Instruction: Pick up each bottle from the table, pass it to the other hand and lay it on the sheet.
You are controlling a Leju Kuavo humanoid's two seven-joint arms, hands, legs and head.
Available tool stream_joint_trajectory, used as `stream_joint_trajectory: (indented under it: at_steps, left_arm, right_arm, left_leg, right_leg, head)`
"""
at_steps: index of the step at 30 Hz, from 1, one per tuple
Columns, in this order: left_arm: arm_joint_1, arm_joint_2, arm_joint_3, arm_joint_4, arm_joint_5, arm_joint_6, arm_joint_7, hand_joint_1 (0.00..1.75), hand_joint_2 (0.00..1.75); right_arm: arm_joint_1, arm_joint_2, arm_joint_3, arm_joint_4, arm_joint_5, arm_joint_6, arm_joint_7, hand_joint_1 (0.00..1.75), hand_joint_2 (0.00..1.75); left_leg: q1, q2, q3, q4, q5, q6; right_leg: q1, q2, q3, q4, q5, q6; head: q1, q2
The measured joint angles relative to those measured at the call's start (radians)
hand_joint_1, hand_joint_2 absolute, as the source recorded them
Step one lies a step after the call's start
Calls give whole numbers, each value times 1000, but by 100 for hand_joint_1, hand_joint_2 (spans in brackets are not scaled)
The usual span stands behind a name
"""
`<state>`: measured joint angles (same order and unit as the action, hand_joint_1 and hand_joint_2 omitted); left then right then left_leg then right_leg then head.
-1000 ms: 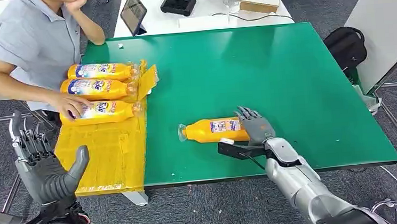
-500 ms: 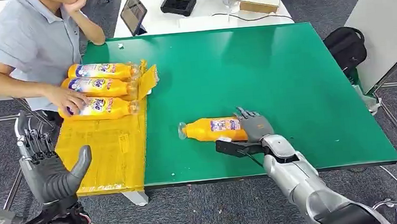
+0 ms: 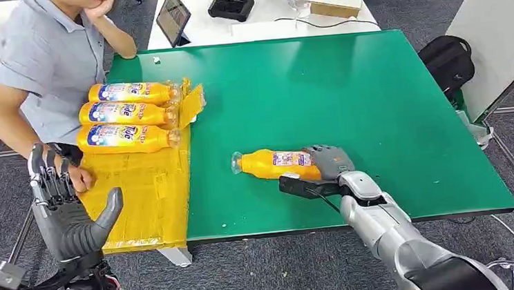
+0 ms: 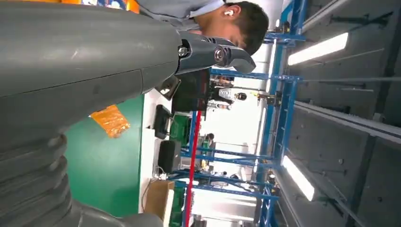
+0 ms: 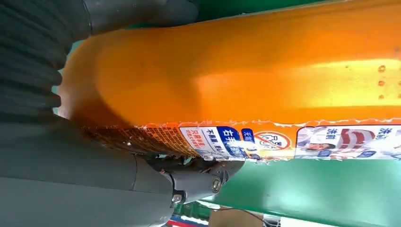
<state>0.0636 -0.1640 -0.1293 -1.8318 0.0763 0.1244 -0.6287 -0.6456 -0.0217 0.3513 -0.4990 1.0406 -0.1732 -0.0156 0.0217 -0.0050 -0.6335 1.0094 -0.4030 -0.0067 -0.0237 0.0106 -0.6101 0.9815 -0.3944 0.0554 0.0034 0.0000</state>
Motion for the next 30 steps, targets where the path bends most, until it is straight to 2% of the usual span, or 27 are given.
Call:
stream_joint_trajectory:
  at_steps: [3, 5, 7, 8, 17, 20, 23, 26, 30]
  left_arm:
    - [-1, 0, 0, 5, 0, 2, 25, 0, 175]
    - [-3, 0, 3, 32, 78, -3, 149, 0, 175]
    - [-16, -4, 13, 103, 190, -10, 305, 0, 175]
    - [-16, -5, 16, 142, 208, -14, 326, 0, 175]
    - [-34, -14, 23, 279, 229, -22, 303, 0, 175]
    - [-34, -16, 22, 310, 239, -30, 341, 0, 175]
    - [-36, -16, -11, 390, 151, -21, 284, 0, 175]
    - [-51, -13, -66, 506, 73, -73, 219, 0, 175]
    - [-52, -11, -119, 557, 48, -156, 127, 0, 175]
  right_arm:
    - [5, 2, -3, 0, -69, -29, -73, 175, 175]
    - [37, 4, -38, -16, -194, -95, -204, 175, 175]
    - [90, 17, -81, -55, -285, -144, -281, 175, 175]
    - [111, 21, -95, -72, -299, -156, -294, 175, 175]
    - [170, 32, -148, -145, -318, -161, -301, 175, 175]
    - [187, 35, -164, -163, -372, -170, -350, 175, 175]
    - [219, 48, -180, -213, -461, -174, -415, 175, 175]
    - [256, 79, -210, -310, -608, -221, -520, 175, 175]
    - [288, 106, -221, -440, -676, -201, -521, 175, 175]
  left_leg:
    - [0, 0, 0, 0, 0, 0]
    - [0, 0, 0, 0, 0, 0]
    - [0, -1, 0, 0, 0, 0]
    - [0, -1, -1, 0, 0, 0]
    - [0, 0, -1, 0, 0, 0]
    - [0, 0, -2, 0, 0, 0]
    - [0, 0, -2, 0, 0, 0]
    - [0, 0, -3, 0, -1, 0]
    - [0, 0, -3, 0, -1, 0]
  right_leg:
    - [0, 0, 0, 0, 0, 0]
    - [0, 0, 0, 0, 0, 0]
    - [0, 0, 0, 0, 0, 0]
    - [0, 0, -1, 0, 0, 0]
    - [0, 0, -1, 0, 0, 0]
    - [0, 0, -1, 0, 0, 0]
    - [0, 0, -2, 0, 0, 0]
    - [0, 0, -3, 0, 0, 0]
    - [0, 0, -3, 0, 0, 0]
  head:
    - [0, 0]
    - [0, 0]
    - [0, 0]
    - [0, 0]
    - [0, 0]
    - [0, 0]
    - [0, 0]
    - [0, 0]
    - [0, 0]
